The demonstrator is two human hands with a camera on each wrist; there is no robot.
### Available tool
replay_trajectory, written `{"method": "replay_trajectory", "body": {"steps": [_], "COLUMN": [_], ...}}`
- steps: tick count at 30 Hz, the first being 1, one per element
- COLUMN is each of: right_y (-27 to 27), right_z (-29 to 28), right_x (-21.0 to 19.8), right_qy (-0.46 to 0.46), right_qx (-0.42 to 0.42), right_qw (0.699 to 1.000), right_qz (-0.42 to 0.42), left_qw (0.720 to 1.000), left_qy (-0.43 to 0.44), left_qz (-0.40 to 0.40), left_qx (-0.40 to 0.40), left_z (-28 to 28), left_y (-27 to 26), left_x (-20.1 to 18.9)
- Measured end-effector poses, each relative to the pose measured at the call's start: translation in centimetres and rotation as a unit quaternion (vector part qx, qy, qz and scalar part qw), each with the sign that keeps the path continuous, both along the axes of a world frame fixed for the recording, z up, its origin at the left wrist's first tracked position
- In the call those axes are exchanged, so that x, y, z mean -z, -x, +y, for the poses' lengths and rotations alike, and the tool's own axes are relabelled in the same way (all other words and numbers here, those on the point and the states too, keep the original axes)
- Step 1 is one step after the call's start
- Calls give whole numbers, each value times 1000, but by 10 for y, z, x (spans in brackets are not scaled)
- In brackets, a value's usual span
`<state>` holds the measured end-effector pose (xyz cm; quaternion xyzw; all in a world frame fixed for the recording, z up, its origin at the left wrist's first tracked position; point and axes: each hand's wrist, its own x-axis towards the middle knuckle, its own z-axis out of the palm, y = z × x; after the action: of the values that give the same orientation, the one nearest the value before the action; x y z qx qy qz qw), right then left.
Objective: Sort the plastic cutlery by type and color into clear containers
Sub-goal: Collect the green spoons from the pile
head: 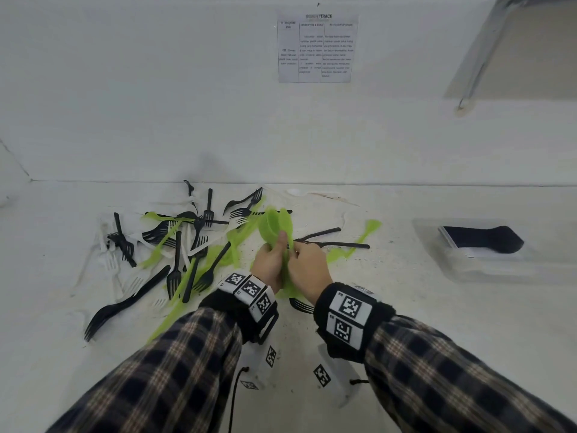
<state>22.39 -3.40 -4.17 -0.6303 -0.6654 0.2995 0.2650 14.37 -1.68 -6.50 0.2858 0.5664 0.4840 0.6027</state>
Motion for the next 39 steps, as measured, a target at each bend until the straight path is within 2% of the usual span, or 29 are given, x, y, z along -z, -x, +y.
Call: {"method": "replay_trajectory", "body": {"steps": [4, 8, 12, 16, 20, 23, 27, 31, 39], "right_y": [-7, -12, -18, -27, -29, -24, -14, -1, 42], "right_z": [1, -2, -6, -5, -9, -12, -20, -28, -31], "right_x": [-8, -8, -3, 4, 6, 9, 15, 17, 16], "right_qy": [13, 4, -7, -7, 0, 3, -3, -6, 13], "right_qx": [-40, -46, -53, -10, -24, -35, -54, -76, -179], "right_qw": [999, 999, 998, 997, 995, 996, 995, 995, 983], "right_qz": [-18, -20, -34, 76, 97, 88, 78, 63, 30], "left_qw": [999, 1000, 1000, 1000, 999, 998, 998, 997, 992], "left_qy": [-14, -16, -6, 7, 7, 11, 17, 14, -7], "left_qz": [21, -8, 21, -13, -50, -56, -18, -42, -60], "left_qx": [-21, -12, -6, -28, -18, -17, -55, -58, -112], "left_z": [-2, -7, -11, -21, -30, -39, -50, -62, -71], "left_y": [5, 4, -2, -6, -3, 2, 9, 18, 65], "left_x": [5, 3, 10, 7, 4, 3, 8, 7, 7]}}
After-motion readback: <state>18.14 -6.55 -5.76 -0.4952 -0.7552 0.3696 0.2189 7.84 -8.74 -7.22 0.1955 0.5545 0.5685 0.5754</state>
